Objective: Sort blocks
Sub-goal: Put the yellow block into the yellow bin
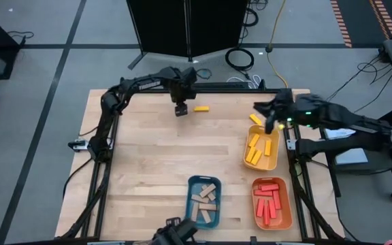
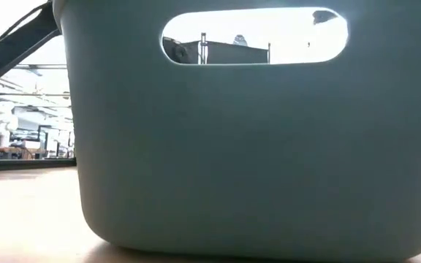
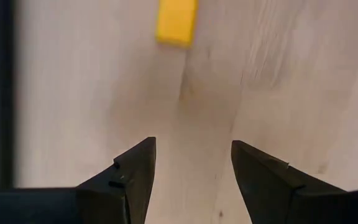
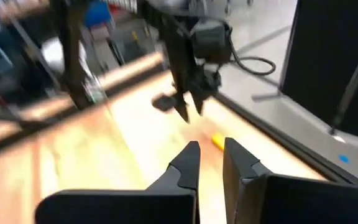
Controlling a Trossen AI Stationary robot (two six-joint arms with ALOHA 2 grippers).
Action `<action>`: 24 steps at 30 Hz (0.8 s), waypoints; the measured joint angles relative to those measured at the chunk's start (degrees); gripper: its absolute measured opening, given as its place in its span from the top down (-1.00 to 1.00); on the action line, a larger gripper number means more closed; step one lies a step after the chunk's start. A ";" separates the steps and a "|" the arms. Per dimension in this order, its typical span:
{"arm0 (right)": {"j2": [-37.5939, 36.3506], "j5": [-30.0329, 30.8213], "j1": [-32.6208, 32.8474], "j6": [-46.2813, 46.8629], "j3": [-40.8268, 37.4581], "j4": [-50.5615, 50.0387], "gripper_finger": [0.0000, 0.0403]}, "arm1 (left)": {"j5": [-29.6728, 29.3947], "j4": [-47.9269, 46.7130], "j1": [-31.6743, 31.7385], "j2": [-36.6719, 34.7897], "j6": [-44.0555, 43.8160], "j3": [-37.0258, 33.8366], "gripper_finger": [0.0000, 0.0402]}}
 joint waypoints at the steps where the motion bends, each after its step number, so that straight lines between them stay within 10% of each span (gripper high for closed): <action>1: 1.54 0.00 0.00 -0.87 0.00 -0.45 1.00 | 0.04 0.66 0.30 -0.21 0.49 -1.69 -0.02; 4: 7.03 -3.24 -1.48 -4.69 0.00 -1.38 1.00 | 0.17 3.95 0.82 -2.09 0.24 -5.56 -0.02; 16: 38.46 -47.07 -22.17 -30.44 0.00 26.13 1.00 | -0.43 16.18 0.16 -27.85 -18.11 -25.72 -0.02; 24: 53.29 -37.07 -25.62 -36.16 1.61 29.65 0.95 | -1.55 39.20 -3.34 -43.03 -29.11 -44.98 -0.02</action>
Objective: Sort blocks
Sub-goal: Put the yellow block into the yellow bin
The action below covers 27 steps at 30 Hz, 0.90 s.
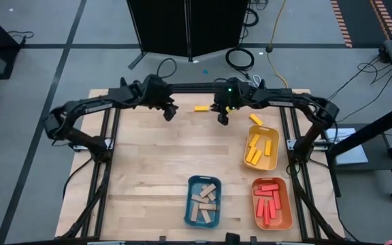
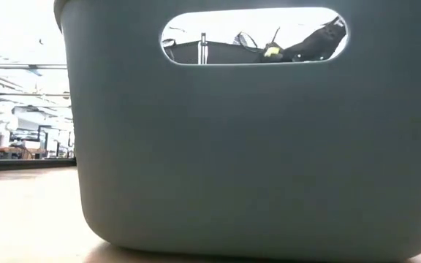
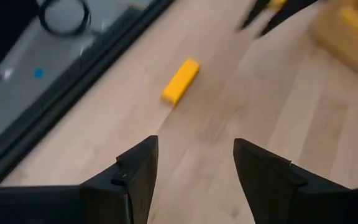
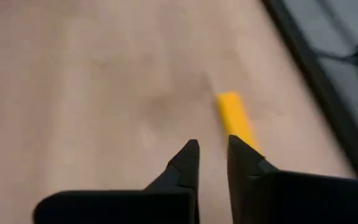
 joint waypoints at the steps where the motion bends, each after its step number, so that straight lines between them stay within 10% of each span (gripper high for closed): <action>1: 0.74 2.45 0.13 -1.99 0.35 0.13 0.91 | -0.08 2.30 -0.32 -0.72 -0.17 -0.92 -0.02; 15: 16.70 8.59 -1.27 -10.53 15.88 -7.07 0.02 | -0.09 8.56 -1.48 -1.57 2.34 -1.29 -0.02; 27: 19.41 6.22 -1.27 -17.85 16.07 -8.91 0.03 | -0.08 10.85 -1.50 -1.57 1.30 -1.27 -0.02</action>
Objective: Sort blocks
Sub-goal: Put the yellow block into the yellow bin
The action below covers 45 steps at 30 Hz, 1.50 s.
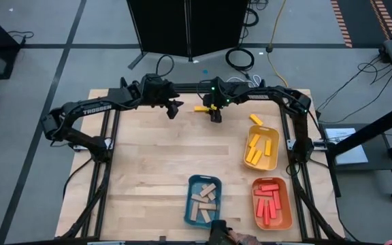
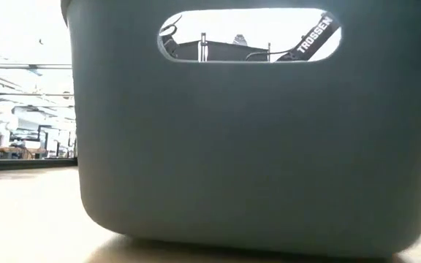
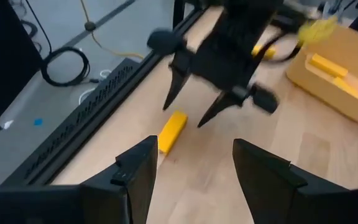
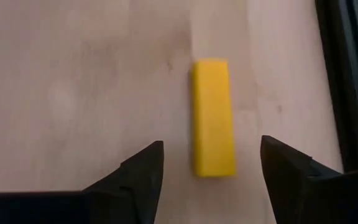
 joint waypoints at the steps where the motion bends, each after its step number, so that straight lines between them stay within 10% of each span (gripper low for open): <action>1: 0.34 1.23 0.02 -0.77 0.00 0.17 0.04 | 0.01 0.71 0.00 0.00 -0.05 0.00 -0.02; 18: -2.51 4.38 0.97 0.68 2.35 -5.12 0.20 | -0.40 6.07 0.10 0.02 -1.54 0.09 -0.02; 34: -19.51 4.73 -15.54 25.69 2.80 -49.53 0.21 | -0.58 8.30 0.22 0.04 -1.10 0.09 -0.02; 45: -18.54 6.70 -15.40 34.29 -8.61 -46.92 0.21 | -0.59 8.29 0.33 0.04 0.08 0.09 -0.02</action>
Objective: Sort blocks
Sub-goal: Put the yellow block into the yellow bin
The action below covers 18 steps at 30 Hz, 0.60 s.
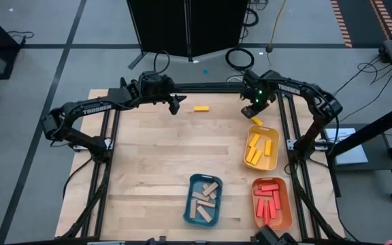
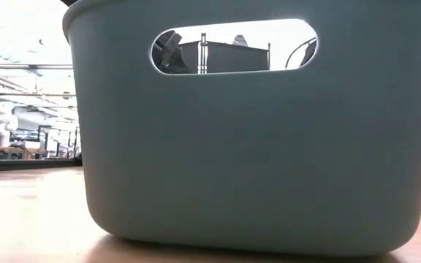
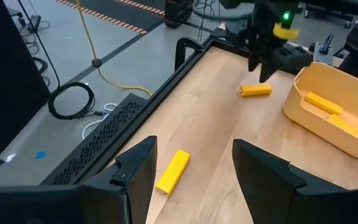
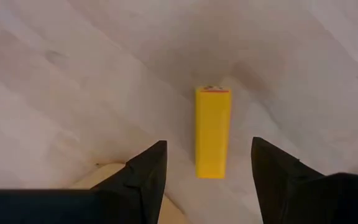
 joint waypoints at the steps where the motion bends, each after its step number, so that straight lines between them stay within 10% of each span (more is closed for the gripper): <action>1: 0.00 0.89 0.38 0.58 -0.67 0.55 0.21 | 0.01 -0.02 0.00 0.00 0.00 0.00 -0.02; 18: 0.00 6.56 3.28 4.52 -11.19 12.90 0.21 | 0.01 -0.12 -0.04 0.00 -0.13 0.00 -0.02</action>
